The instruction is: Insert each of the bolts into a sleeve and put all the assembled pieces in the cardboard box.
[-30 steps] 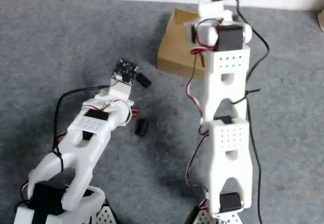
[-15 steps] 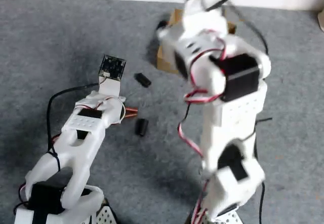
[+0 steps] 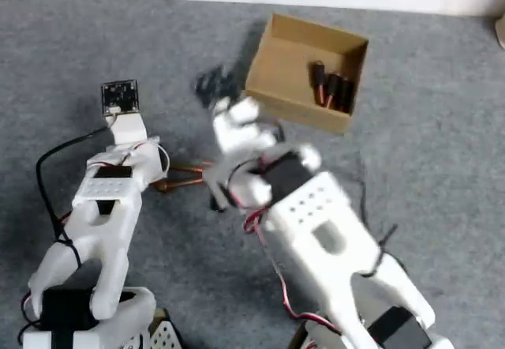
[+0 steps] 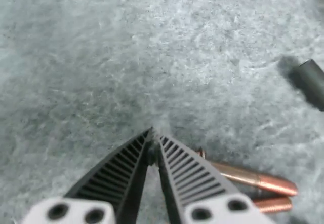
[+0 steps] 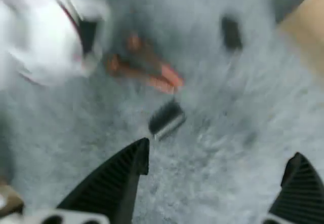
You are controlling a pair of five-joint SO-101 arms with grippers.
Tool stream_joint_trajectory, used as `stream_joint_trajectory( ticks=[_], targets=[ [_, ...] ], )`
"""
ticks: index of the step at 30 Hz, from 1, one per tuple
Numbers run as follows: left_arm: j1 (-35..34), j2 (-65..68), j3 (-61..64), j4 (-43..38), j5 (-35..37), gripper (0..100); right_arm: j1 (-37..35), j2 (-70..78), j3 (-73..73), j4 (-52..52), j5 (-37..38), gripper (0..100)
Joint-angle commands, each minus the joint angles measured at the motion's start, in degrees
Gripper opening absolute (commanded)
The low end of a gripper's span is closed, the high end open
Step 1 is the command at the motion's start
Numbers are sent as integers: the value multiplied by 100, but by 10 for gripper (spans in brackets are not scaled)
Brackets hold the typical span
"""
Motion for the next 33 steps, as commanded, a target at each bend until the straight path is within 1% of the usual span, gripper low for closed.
stream_joint_trajectory(
  ticks=[1,3,5,8,11,17,21,30,32,33],
  targets=[
    [-92,-48,-242,-9,79,11,-84,163,1508,-1727,-853,364],
    [-110,-48,-242,-18,79,11,-22,356,1675,-2114,-1609,364],
    [-119,-48,-242,-18,79,11,48,514,1675,-2246,-2119,364],
    [-127,-48,-242,-44,79,11,-4,716,1596,-2510,-2637,364],
    [-127,-48,-233,-132,79,11,-171,1024,1560,-2853,-2989,364],
    [-127,-48,-233,-141,79,11,-171,1710,1560,-3776,-3323,364],
    [-110,-48,-233,-141,79,11,-180,1991,1552,-3793,-3499,364],
    [-92,-48,-224,-141,79,11,-215,2527,1332,-3785,-3499,363],
    [-92,-48,-224,-141,79,11,-259,2686,1305,-3785,-3499,330],
    [-92,-48,-224,-141,79,11,-268,2747,1279,-3785,-3499,293]
  ],
)
